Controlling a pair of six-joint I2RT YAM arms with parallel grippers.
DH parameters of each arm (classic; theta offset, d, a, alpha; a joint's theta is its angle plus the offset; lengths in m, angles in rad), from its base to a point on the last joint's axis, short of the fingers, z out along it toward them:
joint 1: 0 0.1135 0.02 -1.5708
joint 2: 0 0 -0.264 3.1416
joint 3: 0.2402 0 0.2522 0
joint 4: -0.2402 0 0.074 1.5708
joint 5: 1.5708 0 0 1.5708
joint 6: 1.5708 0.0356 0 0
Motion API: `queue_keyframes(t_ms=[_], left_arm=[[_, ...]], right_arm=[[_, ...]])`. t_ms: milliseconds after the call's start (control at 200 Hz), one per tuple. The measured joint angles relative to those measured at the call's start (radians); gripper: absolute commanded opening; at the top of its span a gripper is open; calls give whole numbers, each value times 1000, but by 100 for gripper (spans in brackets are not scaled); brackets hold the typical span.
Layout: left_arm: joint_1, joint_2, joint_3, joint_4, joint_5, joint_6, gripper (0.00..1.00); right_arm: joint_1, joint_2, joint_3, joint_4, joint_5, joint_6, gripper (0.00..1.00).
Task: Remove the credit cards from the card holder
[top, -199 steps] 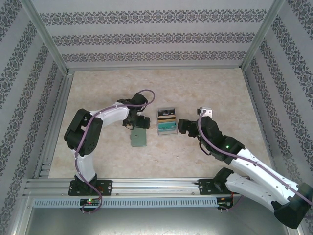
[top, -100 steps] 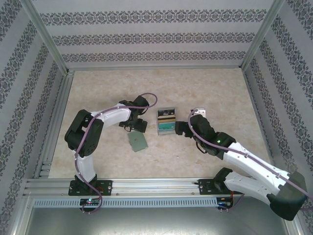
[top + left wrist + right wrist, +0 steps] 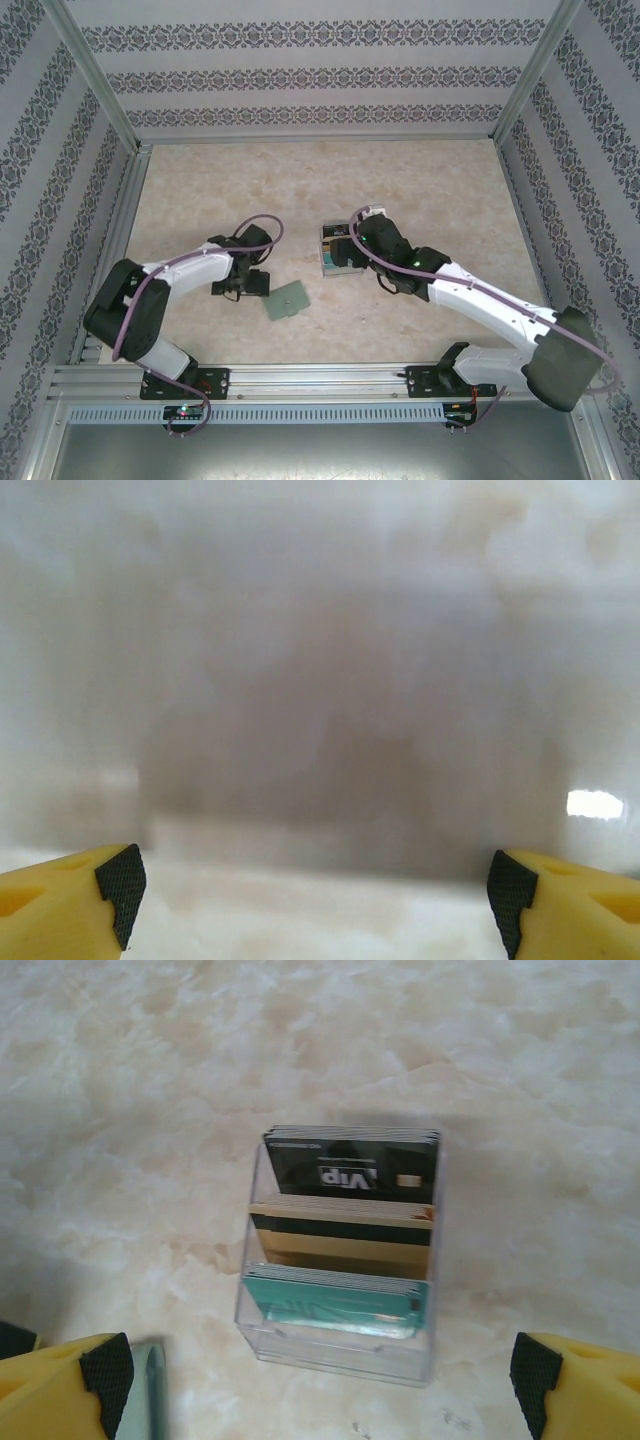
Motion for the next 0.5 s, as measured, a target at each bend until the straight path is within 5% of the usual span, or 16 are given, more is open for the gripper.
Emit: queue_keyframes(t_ms=[350,500], left_arm=[[-186,-93,-101,42,53,-151,90],[-198,-122,-122,81,58,-201,91]], right_arm=[[31,69,45,6,-50,-22,98],[54,69,46,-2,-70,-14,75]])
